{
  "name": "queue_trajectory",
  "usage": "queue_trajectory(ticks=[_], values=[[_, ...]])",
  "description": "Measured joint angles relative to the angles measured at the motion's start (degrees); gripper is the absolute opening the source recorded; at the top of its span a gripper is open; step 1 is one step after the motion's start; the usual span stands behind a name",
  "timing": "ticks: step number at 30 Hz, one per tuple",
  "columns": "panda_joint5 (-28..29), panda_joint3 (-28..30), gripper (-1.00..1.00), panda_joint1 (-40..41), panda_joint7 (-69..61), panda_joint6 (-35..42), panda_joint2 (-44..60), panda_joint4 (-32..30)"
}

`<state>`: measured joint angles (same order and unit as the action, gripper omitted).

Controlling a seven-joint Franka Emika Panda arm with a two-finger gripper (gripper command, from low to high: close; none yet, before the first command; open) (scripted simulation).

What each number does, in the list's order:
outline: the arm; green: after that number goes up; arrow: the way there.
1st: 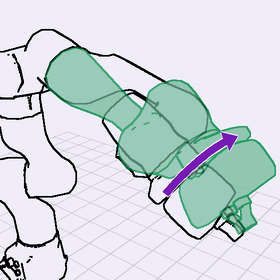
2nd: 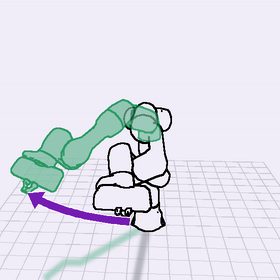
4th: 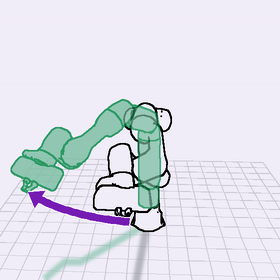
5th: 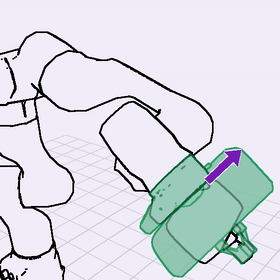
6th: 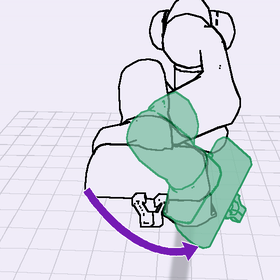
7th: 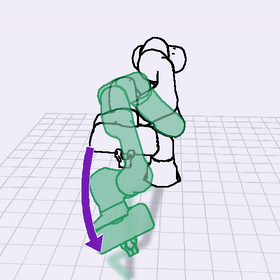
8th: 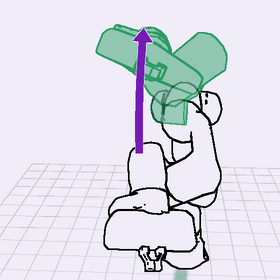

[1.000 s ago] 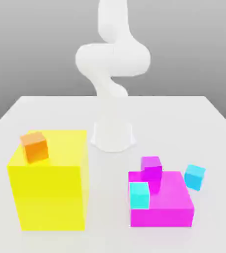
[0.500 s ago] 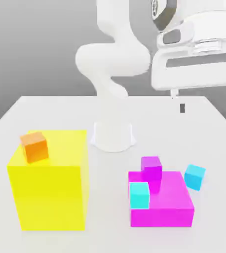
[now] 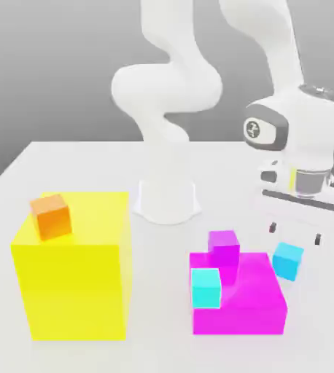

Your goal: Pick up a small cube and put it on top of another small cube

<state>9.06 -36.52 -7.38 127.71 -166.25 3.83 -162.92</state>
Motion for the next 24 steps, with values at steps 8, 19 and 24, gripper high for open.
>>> queue_trajectory(ticks=[8,19,24], values=[[24.12,23.02,0.00,-17.30,18.19,-7.55,11.63,3.32],[18.92,18.14,-1.00,-13.63,14.27,-5.92,9.01,2.48],[1.86,8.19,-1.00,-7.81,1.65,-1.42,1.57,0.28]])
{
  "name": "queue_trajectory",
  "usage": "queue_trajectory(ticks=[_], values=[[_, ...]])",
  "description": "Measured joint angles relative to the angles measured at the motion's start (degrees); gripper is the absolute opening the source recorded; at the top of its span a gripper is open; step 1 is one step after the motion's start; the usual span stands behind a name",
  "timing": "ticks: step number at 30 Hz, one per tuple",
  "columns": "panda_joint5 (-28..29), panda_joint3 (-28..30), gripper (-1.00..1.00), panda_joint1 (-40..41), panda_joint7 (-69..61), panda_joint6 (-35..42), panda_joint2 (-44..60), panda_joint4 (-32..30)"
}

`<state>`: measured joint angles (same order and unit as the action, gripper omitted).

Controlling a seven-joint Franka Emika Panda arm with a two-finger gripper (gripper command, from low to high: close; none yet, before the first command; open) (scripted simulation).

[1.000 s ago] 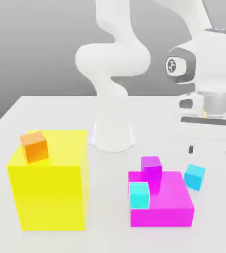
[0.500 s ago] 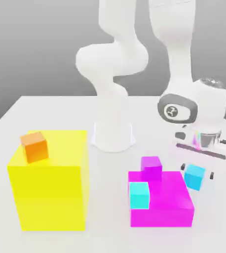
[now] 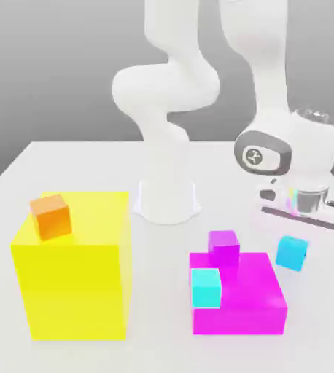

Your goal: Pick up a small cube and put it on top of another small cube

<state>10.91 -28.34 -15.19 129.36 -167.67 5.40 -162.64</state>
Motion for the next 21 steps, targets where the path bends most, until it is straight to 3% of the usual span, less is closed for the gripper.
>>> queue_trajectory(ticks=[3,6,19,21], values=[[-9.25,-1.57,-1.00,-1.12,-6.80,3.07,-4.60,-1.09],[-13.06,1.05,-1.00,-0.66,-11.12,7.84,-10.30,-1.94],[-19.07,15.61,-1.00,3.36,-24.29,29.68,-35.79,-5.62],[-19.51,16.79,-1.00,3.82,-25.36,29.70,-36.62,-6.33]])
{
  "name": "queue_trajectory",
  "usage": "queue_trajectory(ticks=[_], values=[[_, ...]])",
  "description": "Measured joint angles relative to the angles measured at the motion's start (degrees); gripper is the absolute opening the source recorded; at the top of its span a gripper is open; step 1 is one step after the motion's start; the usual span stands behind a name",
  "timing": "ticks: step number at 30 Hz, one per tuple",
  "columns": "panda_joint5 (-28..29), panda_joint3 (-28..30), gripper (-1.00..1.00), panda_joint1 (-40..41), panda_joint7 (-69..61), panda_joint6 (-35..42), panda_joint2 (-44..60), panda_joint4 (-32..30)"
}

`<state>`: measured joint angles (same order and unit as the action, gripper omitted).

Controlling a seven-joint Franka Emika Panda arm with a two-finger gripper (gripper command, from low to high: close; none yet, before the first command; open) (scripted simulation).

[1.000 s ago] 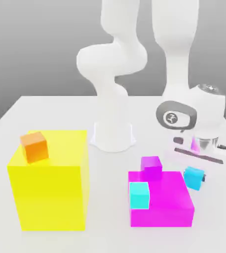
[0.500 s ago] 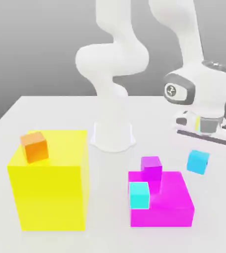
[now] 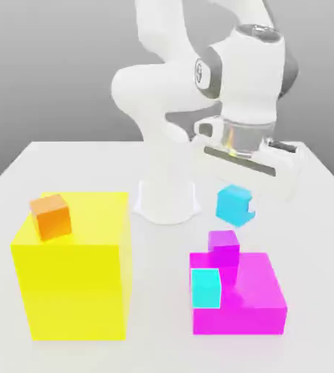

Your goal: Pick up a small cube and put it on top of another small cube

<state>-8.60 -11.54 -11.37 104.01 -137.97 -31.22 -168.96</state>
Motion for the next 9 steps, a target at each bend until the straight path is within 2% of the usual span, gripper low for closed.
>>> queue_trajectory(ticks=[5,6,9], values=[[-0.22,-0.47,-1.00,0.47,-0.14,-10.53,8.42,-2.11],[-0.26,-0.62,1.00,0.50,-0.11,-12.49,10.02,-2.46],[-0.26,-0.62,1.00,0.50,-0.11,-12.49,10.02,-2.46]])
